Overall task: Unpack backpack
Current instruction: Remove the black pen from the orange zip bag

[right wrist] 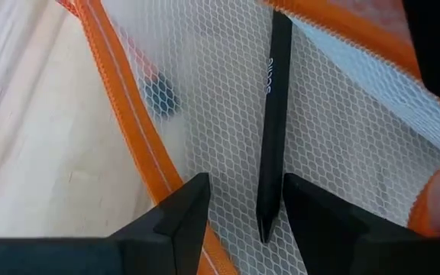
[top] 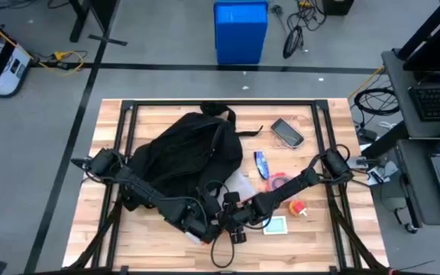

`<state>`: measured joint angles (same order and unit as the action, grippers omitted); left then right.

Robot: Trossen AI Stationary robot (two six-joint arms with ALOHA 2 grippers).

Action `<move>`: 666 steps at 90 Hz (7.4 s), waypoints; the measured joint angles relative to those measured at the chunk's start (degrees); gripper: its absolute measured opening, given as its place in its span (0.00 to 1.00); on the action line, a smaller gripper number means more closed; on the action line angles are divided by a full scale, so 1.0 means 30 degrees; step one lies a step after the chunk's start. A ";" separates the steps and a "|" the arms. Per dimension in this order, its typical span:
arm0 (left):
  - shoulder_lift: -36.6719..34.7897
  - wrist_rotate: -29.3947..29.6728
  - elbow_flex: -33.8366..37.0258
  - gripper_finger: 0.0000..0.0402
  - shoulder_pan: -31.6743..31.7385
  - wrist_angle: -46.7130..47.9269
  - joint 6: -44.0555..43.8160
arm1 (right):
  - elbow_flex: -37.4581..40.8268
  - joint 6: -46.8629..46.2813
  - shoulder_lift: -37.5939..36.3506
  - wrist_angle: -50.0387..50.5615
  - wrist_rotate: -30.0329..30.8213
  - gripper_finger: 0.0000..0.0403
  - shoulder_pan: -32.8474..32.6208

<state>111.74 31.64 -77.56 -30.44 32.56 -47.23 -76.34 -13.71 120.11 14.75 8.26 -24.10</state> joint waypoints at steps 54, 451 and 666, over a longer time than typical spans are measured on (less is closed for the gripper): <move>-0.0007 -0.0045 -0.0022 0.00 -0.0166 0.0315 0.0033 | 0.0117 -0.1265 -0.1028 0.0658 -0.1688 0.41 0.0109; -0.0444 0.1041 -0.0036 0.00 -0.0472 0.1317 0.0513 | 0.3031 -0.1703 -0.1676 -0.5363 0.0158 0.37 0.0182; -0.0452 0.1019 -0.0036 0.00 -0.0472 0.1310 0.0397 | 0.3009 -0.2159 -0.0809 -0.6012 -0.0817 0.11 0.0546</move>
<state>110.39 34.70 -77.67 -31.86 36.49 -46.04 -67.31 -20.18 117.69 -3.29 5.81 -22.46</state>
